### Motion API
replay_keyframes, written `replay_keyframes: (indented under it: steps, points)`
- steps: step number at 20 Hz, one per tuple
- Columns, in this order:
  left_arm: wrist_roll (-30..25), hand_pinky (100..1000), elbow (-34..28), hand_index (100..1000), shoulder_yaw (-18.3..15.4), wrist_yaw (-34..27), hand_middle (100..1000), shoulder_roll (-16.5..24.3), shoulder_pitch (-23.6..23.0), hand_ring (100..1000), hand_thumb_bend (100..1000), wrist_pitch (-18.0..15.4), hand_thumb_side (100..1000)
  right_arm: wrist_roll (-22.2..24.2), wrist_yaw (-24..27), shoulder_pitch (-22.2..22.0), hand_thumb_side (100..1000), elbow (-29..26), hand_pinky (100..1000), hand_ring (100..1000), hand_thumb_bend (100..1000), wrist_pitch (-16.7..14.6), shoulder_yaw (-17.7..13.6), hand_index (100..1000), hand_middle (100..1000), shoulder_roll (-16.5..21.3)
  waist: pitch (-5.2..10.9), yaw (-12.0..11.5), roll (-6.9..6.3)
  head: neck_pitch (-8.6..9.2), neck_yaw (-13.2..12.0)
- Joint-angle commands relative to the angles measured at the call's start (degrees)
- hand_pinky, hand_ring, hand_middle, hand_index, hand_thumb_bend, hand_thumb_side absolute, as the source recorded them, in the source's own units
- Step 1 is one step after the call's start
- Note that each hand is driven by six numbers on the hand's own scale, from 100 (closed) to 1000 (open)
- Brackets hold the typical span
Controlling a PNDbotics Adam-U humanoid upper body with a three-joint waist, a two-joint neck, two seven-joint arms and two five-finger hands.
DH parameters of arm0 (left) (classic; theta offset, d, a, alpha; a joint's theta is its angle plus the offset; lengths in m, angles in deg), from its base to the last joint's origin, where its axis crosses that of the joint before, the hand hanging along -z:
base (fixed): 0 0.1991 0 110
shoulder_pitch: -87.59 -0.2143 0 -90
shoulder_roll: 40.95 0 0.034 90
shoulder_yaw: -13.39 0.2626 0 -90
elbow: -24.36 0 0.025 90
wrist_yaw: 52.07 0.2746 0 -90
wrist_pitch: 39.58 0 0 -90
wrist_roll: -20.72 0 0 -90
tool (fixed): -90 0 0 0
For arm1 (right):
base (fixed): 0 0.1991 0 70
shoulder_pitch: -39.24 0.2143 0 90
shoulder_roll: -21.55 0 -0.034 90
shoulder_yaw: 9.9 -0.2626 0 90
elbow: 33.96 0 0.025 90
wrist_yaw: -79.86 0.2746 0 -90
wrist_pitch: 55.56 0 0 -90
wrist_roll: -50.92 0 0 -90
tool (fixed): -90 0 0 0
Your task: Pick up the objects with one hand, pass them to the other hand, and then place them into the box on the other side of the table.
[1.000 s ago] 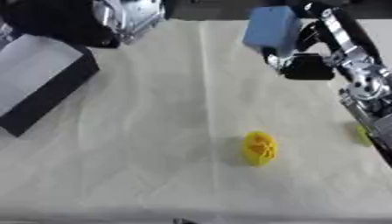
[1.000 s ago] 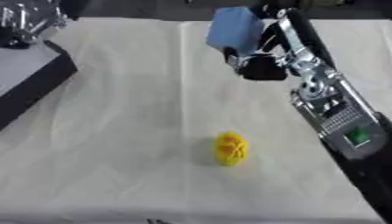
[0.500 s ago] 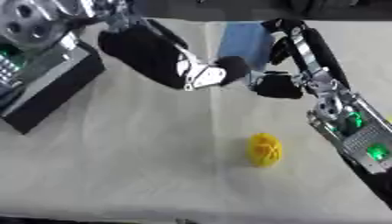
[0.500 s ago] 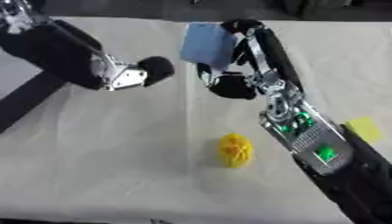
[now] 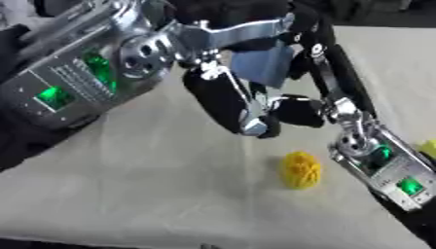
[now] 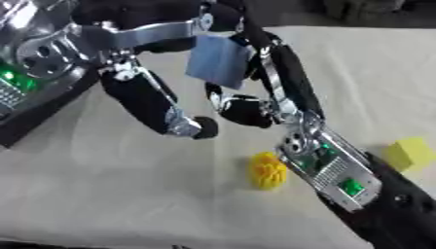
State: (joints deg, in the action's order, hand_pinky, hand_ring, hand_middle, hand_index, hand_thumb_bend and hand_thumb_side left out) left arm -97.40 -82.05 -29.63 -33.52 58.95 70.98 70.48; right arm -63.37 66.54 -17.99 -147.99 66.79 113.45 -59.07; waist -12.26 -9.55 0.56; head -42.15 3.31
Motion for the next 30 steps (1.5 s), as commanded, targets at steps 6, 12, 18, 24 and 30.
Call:
replay_keyframes:
  steps: [6,12,18,24,30]
  points:
    - [-5.67,841,-2.25,890,-2.87,7.95,820,0.91,0.66,1000,559,1.31,100,1.55,-2.87,0.66,100,-0.57,545,513,100,-1.32,1.02,491,465,0.09,0.57,-0.02,0.11,0.58,-0.31]
    - [-2.28,850,-6.55,871,-5.25,9.72,796,5.33,-1.62,1000,601,4.59,100,1.87,-4.08,0.32,100,-0.57,545,513,100,-1.39,1.61,490,465,0.15,0.33,-0.04,-0.04,-0.07,1.05]
    - [-0.83,855,-7.70,859,-7.14,7.39,779,10.29,-4.73,1000,610,6.91,113,1.75,-4.14,0.38,100,-0.57,541,512,100,-1.67,1.62,490,464,0.25,0.12,0.01,-0.10,-0.46,1.65]
    - [-0.36,850,-5.92,844,-7.22,6.91,760,11.60,-6.63,1000,648,6.17,185,1.06,-3.46,0.65,100,-0.57,530,507,100,-2.48,1.72,489,462,0.06,-0.11,0.13,0.15,-0.34,1.50]
    - [1.14,843,-3.21,831,-7.31,4.85,744,11.85,-8.04,1000,614,5.77,246,-0.10,-1.83,1.13,100,-0.57,516,502,100,-3.61,2.03,488,461,0.02,-0.23,0.15,0.22,-0.43,1.62]
